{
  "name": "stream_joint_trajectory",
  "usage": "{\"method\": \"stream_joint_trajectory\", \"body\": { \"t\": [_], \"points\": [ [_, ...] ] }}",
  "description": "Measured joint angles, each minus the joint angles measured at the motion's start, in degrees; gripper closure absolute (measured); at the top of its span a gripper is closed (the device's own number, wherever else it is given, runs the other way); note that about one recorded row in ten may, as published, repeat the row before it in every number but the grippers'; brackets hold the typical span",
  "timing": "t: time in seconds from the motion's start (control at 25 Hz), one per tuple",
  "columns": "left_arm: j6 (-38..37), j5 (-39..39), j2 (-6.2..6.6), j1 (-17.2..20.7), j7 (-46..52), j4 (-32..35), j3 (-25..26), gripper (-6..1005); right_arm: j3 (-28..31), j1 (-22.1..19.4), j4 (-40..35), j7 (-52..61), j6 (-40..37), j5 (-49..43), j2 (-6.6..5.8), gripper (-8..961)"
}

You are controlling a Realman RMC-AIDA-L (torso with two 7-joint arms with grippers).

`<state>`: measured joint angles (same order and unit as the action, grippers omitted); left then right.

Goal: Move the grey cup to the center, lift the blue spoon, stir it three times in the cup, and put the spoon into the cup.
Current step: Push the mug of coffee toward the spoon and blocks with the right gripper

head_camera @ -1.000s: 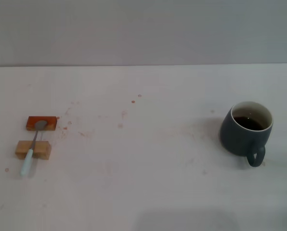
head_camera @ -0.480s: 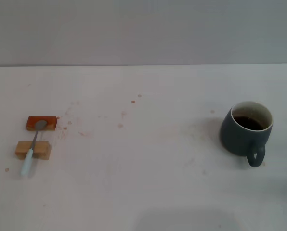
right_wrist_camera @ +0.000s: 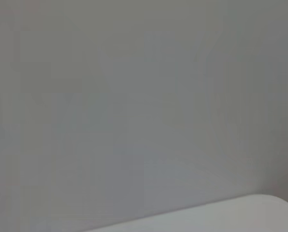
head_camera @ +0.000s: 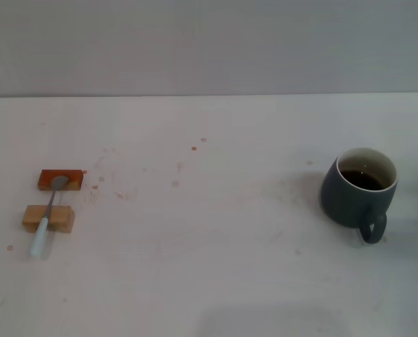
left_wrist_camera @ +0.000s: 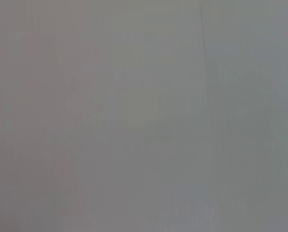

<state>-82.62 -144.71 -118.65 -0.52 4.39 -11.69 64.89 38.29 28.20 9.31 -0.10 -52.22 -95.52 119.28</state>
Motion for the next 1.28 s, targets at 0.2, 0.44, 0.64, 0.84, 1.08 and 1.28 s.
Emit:
{"method": "stream_joint_trajectory", "body": {
  "t": [0.2, 0.44, 0.64, 0.84, 1.08, 1.28],
  "points": [
    [0.0, 0.03, 0.0, -0.25, 0.0, -0.08, 0.2, 172, -2.43, 0.08, 1.47, -0.02, 0.11, -0.11, 0.13, 954],
    [0.0, 0.04, 0.0, -0.6, 0.0, -0.1, 0.32, 172, -3.56, 0.45, 2.9, -0.05, 2.07, -0.15, 0.2, 954],
    [0.0, 0.04, 0.0, -0.74, 0.0, -0.17, 0.32, 172, -4.53, 0.86, 4.01, -0.08, 3.0, -0.18, 0.28, 954],
    [-0.01, 0.04, 0.0, -0.95, 0.0, -0.18, 0.32, 172, -4.57, 1.37, 4.22, -0.08, 4.89, -0.19, 0.28, 954],
    [-0.07, 0.08, 0.0, -1.17, 0.0, -0.17, 0.32, 172, -5.72, 1.45, 5.2, -0.08, 5.39, -0.19, 0.29, 954],
    [-0.11, 0.13, 0.0, -1.33, 0.0, -0.17, 0.32, 172, -7.05, 1.72, 6.19, -0.08, 5.9, -0.19, 0.29, 954]
  ]
}}
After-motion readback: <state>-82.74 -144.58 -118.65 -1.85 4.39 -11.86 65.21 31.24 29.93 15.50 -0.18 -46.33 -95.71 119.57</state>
